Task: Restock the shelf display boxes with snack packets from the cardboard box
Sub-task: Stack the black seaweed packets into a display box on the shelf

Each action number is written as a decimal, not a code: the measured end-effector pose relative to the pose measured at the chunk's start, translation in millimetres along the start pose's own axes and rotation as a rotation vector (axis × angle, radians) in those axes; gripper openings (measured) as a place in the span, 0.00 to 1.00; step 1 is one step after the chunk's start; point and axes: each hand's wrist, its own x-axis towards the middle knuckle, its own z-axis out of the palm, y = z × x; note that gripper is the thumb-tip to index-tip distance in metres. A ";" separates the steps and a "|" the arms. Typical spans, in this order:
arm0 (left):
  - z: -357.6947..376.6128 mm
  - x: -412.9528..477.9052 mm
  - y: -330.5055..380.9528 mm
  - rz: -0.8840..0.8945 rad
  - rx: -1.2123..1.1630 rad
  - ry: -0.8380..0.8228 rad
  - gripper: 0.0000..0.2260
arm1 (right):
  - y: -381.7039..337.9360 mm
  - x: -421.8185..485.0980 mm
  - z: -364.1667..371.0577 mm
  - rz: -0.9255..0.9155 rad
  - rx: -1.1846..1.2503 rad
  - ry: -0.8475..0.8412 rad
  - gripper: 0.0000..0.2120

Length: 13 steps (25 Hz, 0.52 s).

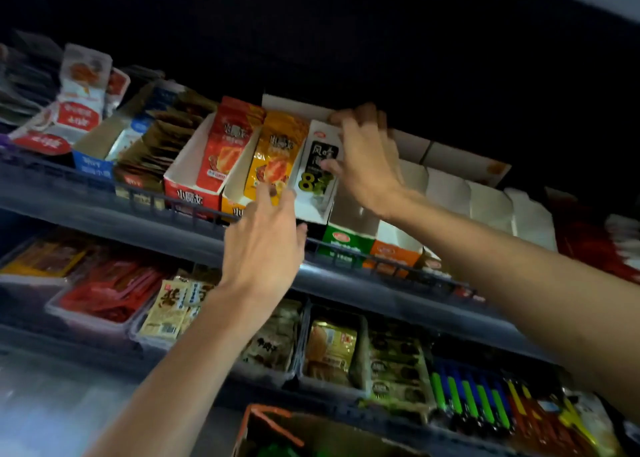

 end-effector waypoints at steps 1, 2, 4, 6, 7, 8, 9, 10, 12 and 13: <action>-4.4 -4.9 1.2 0.011 -0.019 0.031 0.17 | -0.8 -17.9 -8.0 -0.028 0.063 0.016 0.29; -8.2 -9.3 1.8 0.023 -0.038 0.053 0.15 | 0.5 -38.0 -15.6 -0.063 0.126 0.031 0.25; -11.3 -17.1 3.9 0.052 -0.081 0.027 0.11 | 6.8 -84.7 -26.5 -0.151 0.242 0.039 0.16; -4.2 -26.9 7.2 0.119 -0.098 -0.117 0.08 | 8.6 -138.8 -30.6 -0.280 0.323 -0.015 0.08; 2.4 -33.3 7.4 0.183 -0.069 -0.218 0.07 | 7.0 -167.2 -29.0 -0.337 0.358 -0.062 0.06; 11.9 -41.4 6.1 0.260 -0.023 -0.333 0.07 | 7.1 -196.1 -23.5 -0.373 0.394 -0.119 0.05; 21.6 -52.3 4.6 0.332 0.025 -0.456 0.08 | 6.7 -225.3 -16.7 -0.372 0.436 -0.183 0.05; 32.9 -63.3 1.7 0.397 0.070 -0.555 0.10 | 8.2 -253.1 -6.5 -0.335 0.473 -0.290 0.05; 55.7 -90.2 -7.1 0.462 0.170 -0.706 0.12 | 11.1 -304.0 14.9 -0.176 0.502 -0.708 0.08; 65.6 -104.7 -11.1 0.469 0.227 -0.784 0.11 | 12.5 -328.5 28.6 -0.084 0.505 -0.947 0.09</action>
